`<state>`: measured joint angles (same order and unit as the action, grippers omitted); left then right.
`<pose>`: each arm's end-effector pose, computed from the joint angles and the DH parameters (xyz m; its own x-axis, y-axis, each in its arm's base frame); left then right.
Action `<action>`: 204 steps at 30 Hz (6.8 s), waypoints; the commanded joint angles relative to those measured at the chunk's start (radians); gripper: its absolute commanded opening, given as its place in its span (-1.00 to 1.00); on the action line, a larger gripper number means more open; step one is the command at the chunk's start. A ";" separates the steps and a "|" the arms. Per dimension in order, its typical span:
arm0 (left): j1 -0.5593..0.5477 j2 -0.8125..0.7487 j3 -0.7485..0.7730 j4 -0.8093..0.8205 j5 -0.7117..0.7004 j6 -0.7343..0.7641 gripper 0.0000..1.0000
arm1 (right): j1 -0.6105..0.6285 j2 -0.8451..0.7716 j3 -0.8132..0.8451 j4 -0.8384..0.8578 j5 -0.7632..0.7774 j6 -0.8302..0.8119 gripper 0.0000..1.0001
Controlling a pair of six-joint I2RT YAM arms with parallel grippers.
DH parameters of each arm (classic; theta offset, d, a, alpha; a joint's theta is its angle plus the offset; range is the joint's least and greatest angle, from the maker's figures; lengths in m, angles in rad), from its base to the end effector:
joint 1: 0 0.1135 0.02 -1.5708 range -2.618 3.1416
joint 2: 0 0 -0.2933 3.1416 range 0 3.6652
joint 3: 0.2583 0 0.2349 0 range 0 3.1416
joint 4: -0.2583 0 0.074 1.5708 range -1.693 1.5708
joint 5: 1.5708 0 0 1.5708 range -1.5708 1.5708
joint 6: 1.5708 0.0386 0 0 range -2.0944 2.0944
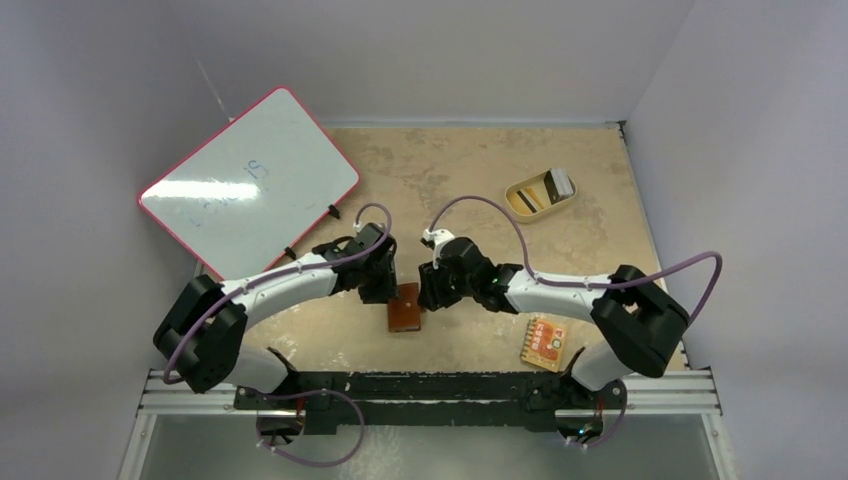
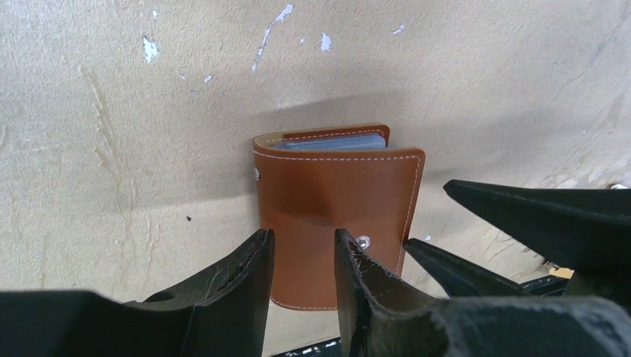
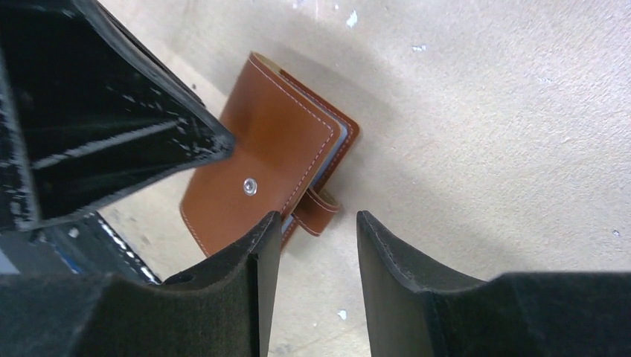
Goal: Put the credit cards into the card holder
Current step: Close the card holder at the center of the board.
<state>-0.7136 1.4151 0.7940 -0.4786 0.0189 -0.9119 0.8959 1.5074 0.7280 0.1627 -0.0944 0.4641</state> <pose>0.1849 -0.1611 0.2196 -0.9350 -0.2361 -0.2646 -0.1280 0.9205 -0.3692 0.1826 0.2341 0.2242 -0.6926 -0.1522 -0.7051 -0.5763 0.7047 0.4139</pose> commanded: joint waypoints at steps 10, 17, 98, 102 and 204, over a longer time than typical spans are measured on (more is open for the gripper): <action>0.123 -0.070 -0.034 0.064 0.197 0.008 -0.33 | 0.019 0.129 0.152 -0.091 -0.143 -0.431 -0.02; 0.193 -0.086 -0.083 0.021 0.220 0.049 -0.34 | 0.029 0.160 0.154 -0.025 -0.230 -0.528 -0.01; 0.186 0.075 -0.050 0.086 0.053 0.088 -0.61 | 0.078 0.083 -0.216 0.636 -0.057 -0.387 -0.38; 0.185 0.075 -0.067 0.095 0.061 0.078 -0.61 | 0.078 0.072 -0.214 0.625 -0.038 -0.361 -0.38; 0.093 0.001 -0.167 0.138 0.064 -0.090 -0.32 | -0.014 0.111 0.017 0.198 -0.070 0.492 -0.50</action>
<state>-0.6174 1.3937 0.6506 -0.3805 0.0856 -1.0031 0.8650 1.6085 0.7250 0.3244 -0.1486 0.9428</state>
